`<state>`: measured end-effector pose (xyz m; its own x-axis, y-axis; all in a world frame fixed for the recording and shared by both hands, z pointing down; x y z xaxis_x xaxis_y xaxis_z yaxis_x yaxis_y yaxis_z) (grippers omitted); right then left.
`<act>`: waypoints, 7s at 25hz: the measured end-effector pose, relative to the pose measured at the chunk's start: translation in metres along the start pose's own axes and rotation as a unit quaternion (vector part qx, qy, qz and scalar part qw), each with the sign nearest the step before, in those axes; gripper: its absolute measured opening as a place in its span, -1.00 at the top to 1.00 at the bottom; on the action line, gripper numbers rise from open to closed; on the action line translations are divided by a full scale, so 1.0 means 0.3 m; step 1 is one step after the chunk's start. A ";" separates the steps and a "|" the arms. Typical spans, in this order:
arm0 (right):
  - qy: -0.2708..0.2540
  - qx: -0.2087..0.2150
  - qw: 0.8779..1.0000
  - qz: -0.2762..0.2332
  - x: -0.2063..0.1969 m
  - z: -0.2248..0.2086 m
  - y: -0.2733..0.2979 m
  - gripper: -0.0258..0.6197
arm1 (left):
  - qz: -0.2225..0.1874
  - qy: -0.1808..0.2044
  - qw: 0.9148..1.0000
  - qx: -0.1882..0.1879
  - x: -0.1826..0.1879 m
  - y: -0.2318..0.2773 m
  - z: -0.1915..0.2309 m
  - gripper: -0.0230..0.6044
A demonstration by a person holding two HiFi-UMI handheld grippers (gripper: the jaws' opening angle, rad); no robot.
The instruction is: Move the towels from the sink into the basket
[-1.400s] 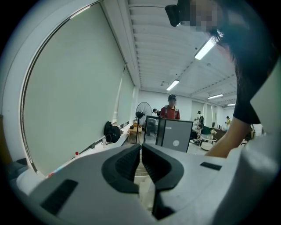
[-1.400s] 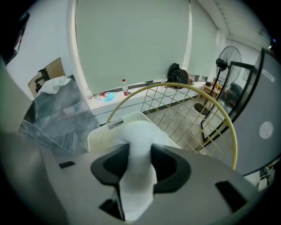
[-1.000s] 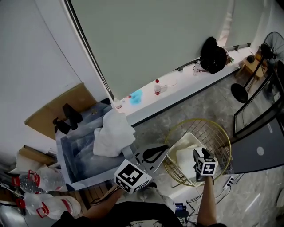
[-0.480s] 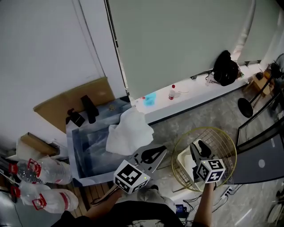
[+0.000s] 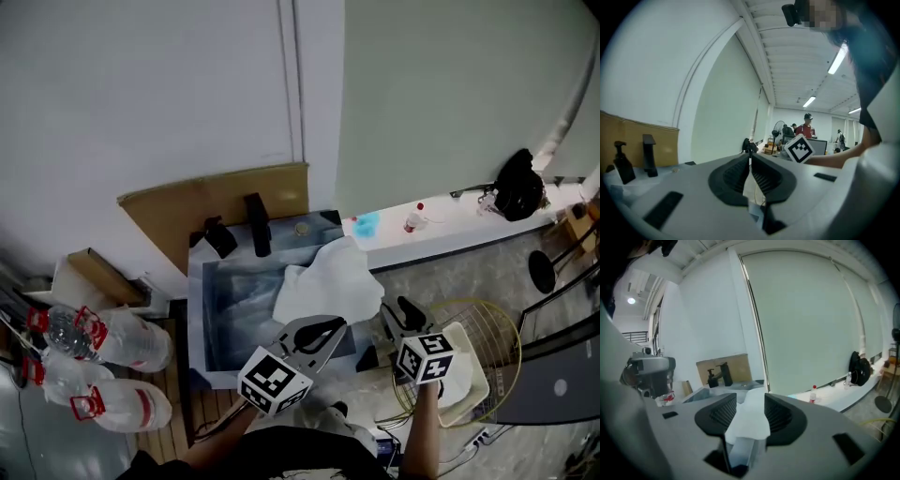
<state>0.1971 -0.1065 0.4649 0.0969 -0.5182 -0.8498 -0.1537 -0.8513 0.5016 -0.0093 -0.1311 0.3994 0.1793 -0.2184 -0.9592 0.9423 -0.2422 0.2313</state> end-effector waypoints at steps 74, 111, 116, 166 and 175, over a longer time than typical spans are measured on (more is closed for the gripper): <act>0.106 -0.142 0.980 -0.090 0.048 -0.356 -0.700 0.71 | 0.005 0.034 0.982 -0.184 0.055 0.441 -0.428 0.90; 0.310 -0.205 0.912 0.176 -1.136 -0.990 -0.580 0.62 | 0.111 0.060 0.947 -0.296 -0.058 0.943 -0.819 0.90; 0.306 -0.206 0.914 0.169 -1.107 -0.990 -0.585 0.35 | 0.111 0.056 0.948 -0.293 -0.059 0.958 -0.801 0.90; -0.021 0.109 0.989 -0.100 0.021 0.630 -0.183 0.67 | -0.037 -0.044 0.993 0.107 -0.142 -0.556 -0.030 0.90; -0.070 0.178 0.978 -0.087 0.048 0.861 -0.138 0.73 | -0.061 -0.064 0.983 0.160 -0.165 -0.722 -0.007 0.90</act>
<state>-0.0491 -0.0575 0.3902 0.0196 -0.3311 -0.9434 -0.4822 -0.8297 0.2812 -0.2217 -0.0659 0.3963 0.0138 -0.2816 -0.9594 0.8135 -0.5548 0.1746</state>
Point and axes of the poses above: the fingertips, and each gripper's own axes: y forward along the fingers, z to its left, x out of its top, the point moved 7 cm from there along -y, backward along the fingers, and after that the axes turned 6 degrees about z, right-handed, at the moved point
